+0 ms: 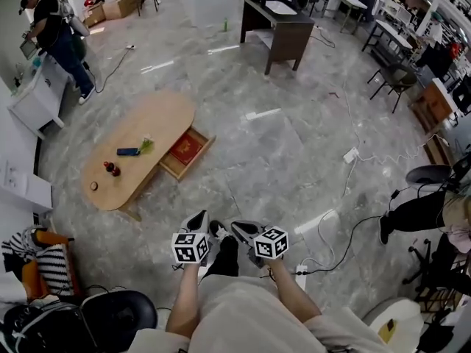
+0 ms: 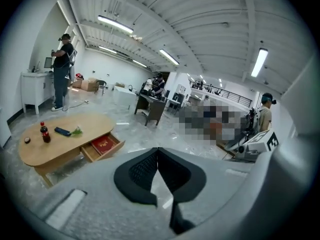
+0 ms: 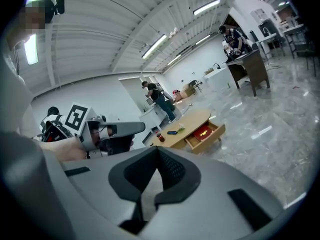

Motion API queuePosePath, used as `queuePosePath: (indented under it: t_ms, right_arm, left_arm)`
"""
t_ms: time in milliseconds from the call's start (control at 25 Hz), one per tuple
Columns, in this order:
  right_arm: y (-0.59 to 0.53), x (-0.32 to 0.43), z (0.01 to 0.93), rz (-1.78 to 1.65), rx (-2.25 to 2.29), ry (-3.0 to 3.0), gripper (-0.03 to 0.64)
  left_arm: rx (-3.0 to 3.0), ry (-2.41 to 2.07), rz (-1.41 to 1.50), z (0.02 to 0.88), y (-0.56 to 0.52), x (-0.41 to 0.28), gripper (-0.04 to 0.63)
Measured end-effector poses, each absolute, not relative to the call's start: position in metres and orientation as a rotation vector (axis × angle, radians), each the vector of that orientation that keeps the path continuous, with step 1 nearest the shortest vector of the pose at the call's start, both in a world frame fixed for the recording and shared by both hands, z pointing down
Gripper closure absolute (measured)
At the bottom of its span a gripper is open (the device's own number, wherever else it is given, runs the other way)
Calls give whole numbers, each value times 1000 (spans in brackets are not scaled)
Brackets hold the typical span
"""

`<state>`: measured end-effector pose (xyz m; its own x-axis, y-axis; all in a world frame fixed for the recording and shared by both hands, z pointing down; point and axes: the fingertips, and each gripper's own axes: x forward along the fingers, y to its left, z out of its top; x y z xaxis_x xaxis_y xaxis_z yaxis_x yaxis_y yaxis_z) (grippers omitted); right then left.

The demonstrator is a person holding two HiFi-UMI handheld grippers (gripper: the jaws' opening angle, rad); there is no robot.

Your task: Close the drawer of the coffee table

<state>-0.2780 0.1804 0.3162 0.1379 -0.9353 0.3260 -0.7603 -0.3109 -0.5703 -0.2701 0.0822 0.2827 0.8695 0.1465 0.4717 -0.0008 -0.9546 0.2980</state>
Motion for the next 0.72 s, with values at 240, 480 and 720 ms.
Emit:
queuePosePath:
  t_ms: [240,480,720]
  right_arm:
    - [176,-209,327,-978,-2130,1487,601]
    - [160,-158,334,-1053,-2152,1475,600]
    - [152,-115,350,-1166,-2181,1481,601]
  left_arm:
    - [2744,180,778,287,76,-194,586]
    - [2673,172,743,285,51,-127,586]
    - [2629,151,710,290,25,-71,586]
